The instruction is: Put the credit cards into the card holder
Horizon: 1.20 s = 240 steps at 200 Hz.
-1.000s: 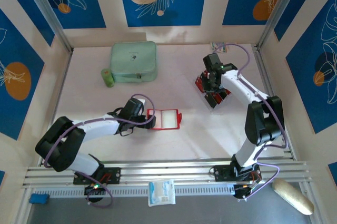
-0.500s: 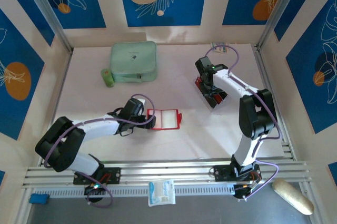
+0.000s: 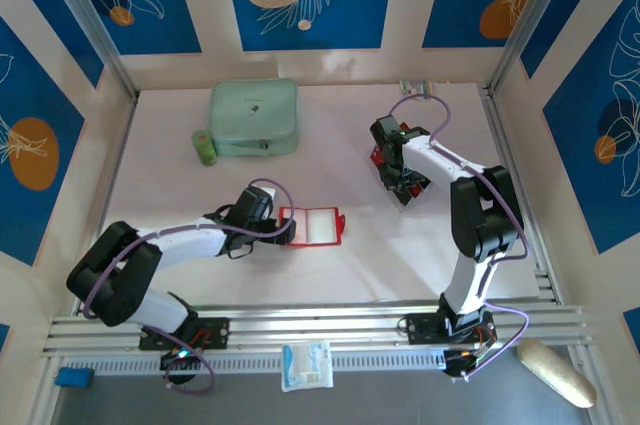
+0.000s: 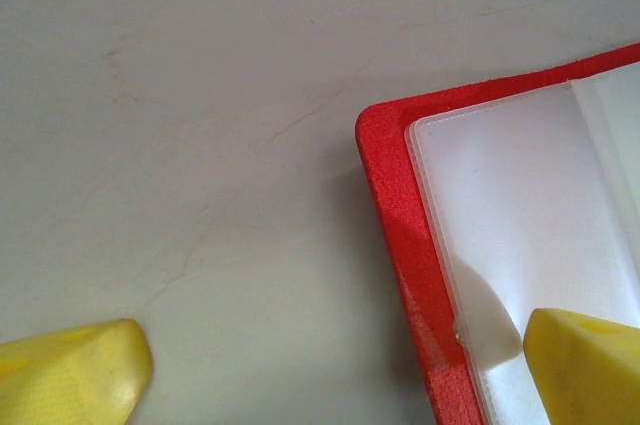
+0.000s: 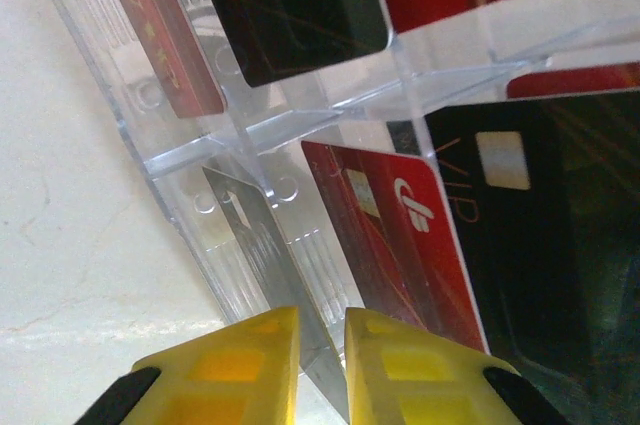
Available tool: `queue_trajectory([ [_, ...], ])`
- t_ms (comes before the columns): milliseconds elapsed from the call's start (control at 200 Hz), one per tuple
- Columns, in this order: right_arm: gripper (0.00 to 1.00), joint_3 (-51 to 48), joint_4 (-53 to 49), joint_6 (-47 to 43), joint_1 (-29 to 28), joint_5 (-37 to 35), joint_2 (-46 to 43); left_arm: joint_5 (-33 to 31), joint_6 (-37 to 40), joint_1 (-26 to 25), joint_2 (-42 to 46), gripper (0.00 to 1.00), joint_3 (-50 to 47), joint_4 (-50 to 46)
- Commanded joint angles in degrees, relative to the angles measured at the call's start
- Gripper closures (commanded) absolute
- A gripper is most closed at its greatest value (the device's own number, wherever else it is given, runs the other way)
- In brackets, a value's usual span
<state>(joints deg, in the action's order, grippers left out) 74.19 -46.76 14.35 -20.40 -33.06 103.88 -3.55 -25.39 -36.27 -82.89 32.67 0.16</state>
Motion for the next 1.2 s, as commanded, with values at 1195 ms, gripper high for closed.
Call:
queue_trajectory([
  [1195, 1.0, 5.8, 0.1, 5.32, -10.82, 18.69, -11.85, 1.09, -1.28, 0.53, -0.71, 0.0, -0.83, -1.09],
])
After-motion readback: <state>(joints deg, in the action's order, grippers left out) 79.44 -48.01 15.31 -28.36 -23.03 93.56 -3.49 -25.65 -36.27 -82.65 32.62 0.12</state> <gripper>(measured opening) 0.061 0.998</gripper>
